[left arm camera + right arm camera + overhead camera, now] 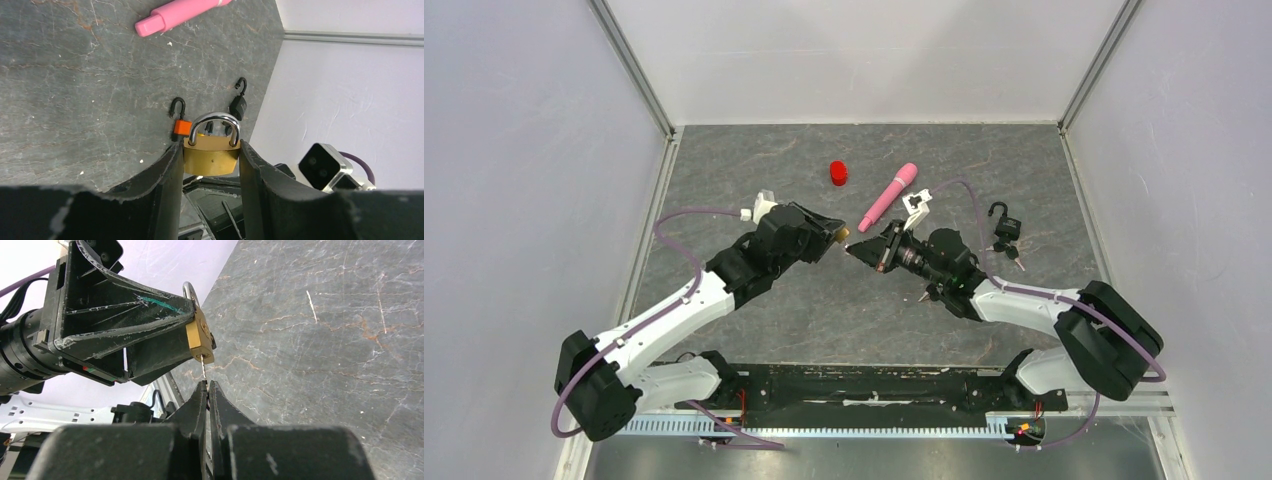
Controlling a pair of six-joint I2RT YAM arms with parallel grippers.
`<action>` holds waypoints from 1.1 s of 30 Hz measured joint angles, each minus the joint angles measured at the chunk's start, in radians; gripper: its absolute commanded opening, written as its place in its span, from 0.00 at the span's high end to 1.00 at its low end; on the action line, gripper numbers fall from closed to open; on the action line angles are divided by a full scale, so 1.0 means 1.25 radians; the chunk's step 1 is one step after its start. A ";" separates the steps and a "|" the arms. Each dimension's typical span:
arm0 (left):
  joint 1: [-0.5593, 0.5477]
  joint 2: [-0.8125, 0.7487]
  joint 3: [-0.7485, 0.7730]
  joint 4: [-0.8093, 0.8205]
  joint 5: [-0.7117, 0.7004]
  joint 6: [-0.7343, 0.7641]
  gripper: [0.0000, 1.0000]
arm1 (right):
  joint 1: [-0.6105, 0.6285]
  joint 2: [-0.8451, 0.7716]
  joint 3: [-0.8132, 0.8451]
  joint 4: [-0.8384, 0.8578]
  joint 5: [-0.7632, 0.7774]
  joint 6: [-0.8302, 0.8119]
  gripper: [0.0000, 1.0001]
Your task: Unlock with the key
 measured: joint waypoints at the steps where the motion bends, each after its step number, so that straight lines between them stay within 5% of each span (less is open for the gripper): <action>1: -0.003 -0.003 -0.008 0.009 0.000 -0.002 0.98 | 0.000 0.004 -0.005 0.012 -0.002 0.008 1.00; 22: -0.036 -0.020 -0.016 0.050 0.062 0.146 0.98 | -0.090 -0.008 0.016 -0.026 -0.141 -0.025 1.00; 33: -0.035 0.000 0.036 -0.106 0.008 0.269 0.98 | -0.095 -0.029 0.024 -0.136 -0.126 -0.135 1.00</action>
